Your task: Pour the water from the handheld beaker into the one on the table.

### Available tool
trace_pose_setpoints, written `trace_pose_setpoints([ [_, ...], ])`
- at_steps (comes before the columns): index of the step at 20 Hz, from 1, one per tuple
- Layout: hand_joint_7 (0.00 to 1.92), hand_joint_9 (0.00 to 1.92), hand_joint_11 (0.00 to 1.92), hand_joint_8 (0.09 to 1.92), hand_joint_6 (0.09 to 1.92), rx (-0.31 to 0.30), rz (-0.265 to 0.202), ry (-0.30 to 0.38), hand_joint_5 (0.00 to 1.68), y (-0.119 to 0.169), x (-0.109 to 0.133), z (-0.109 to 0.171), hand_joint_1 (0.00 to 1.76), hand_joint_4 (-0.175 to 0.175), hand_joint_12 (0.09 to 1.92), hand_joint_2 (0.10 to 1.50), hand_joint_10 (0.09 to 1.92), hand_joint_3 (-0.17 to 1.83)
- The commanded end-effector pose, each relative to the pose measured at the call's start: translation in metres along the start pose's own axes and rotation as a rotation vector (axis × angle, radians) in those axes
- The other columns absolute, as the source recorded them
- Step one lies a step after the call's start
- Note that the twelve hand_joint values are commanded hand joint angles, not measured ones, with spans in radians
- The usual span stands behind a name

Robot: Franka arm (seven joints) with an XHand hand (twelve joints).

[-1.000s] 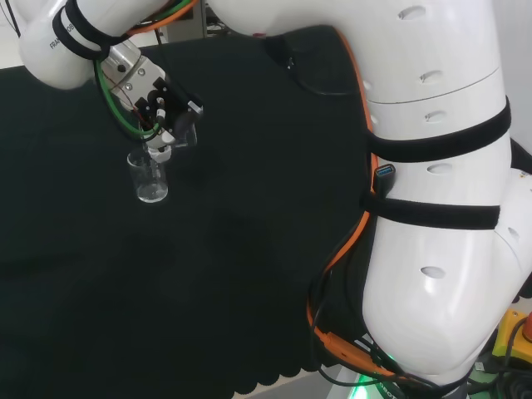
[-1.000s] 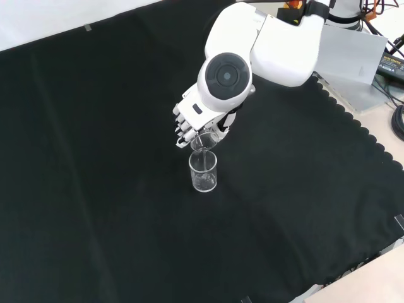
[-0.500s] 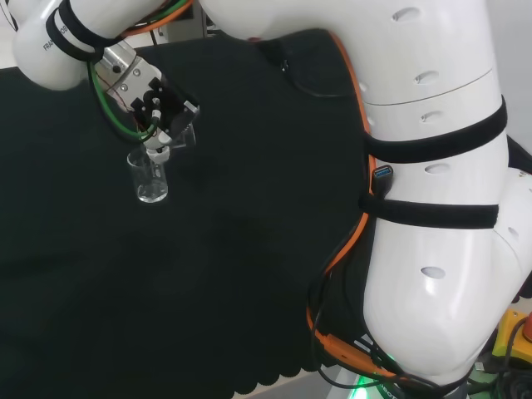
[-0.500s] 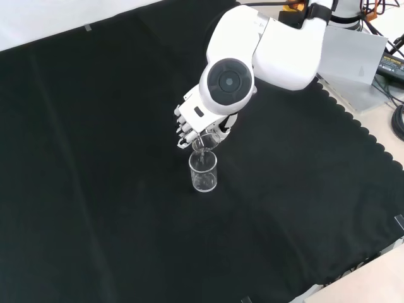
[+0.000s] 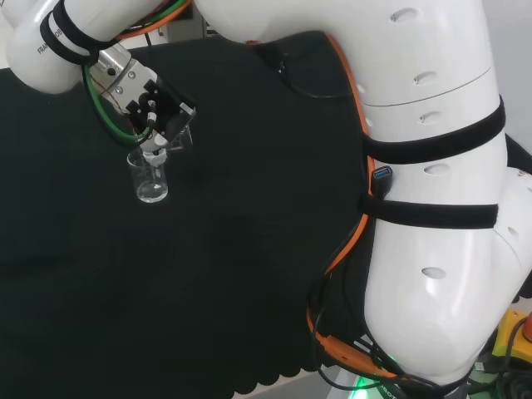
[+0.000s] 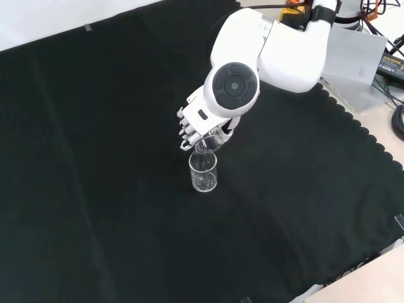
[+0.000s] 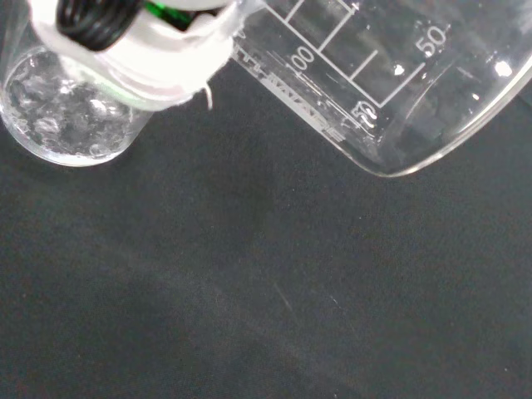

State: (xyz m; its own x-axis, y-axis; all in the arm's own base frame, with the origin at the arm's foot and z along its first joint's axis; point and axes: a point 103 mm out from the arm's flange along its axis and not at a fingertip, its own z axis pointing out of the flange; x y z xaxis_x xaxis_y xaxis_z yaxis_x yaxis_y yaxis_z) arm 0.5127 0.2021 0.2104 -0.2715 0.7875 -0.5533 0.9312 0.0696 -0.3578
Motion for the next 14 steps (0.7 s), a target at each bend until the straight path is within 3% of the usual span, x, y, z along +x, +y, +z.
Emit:
trace_pose_setpoints([
  [1,1.68,1.54,1.26,0.09,0.09,0.002,-0.002,0.001,1.53,-0.0004,0.0006,-0.0003,1.18,0.039,0.8,1.02,0.27,-0.17],
  [14,1.68,1.54,1.26,0.09,0.09,0.0,-0.005,0.007,1.52,-0.003,-0.0002,-0.0021,1.17,0.043,0.8,1.02,0.28,-0.17],
])
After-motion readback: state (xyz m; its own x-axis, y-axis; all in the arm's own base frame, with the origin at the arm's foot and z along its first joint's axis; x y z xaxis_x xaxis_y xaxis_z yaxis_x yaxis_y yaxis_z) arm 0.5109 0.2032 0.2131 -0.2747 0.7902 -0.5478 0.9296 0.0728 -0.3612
